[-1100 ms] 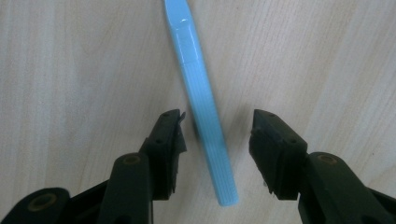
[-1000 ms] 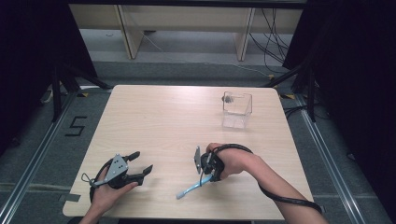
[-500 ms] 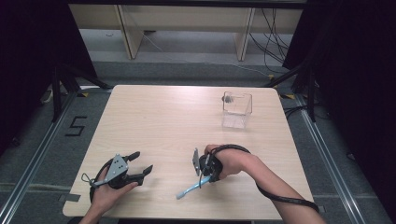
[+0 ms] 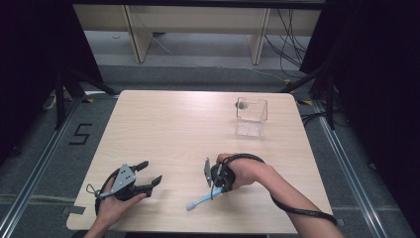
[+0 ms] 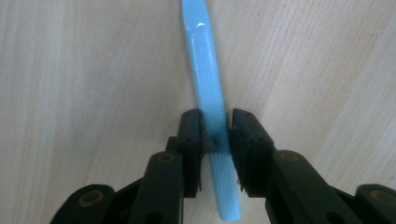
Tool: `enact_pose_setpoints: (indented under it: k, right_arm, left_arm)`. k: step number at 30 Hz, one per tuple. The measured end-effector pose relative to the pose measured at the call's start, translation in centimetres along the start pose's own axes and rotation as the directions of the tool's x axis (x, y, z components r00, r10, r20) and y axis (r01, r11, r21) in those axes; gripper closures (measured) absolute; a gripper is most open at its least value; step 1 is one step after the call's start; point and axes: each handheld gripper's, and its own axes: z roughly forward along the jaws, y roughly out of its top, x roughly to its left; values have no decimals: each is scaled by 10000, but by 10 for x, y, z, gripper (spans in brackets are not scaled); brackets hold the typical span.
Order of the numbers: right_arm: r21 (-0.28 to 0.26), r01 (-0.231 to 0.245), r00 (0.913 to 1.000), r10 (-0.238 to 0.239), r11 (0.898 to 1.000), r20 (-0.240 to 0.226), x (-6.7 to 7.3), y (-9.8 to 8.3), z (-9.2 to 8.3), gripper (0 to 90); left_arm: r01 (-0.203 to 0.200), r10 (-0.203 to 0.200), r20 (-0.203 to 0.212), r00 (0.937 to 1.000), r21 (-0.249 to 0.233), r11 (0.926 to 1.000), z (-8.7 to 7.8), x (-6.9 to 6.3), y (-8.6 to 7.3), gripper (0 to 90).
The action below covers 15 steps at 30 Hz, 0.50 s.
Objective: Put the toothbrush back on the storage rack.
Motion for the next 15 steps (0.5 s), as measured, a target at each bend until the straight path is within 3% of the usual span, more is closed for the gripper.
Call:
enact_pose_setpoints:
  k: [15]
  right_arm:
    - [-124, -116, 9999, 116, 9999, -6, 0, 1, 2, 778]
  left_arm:
    - [15, -15, -3, 10000, 9, 10000, 0, 0, 0, 266]
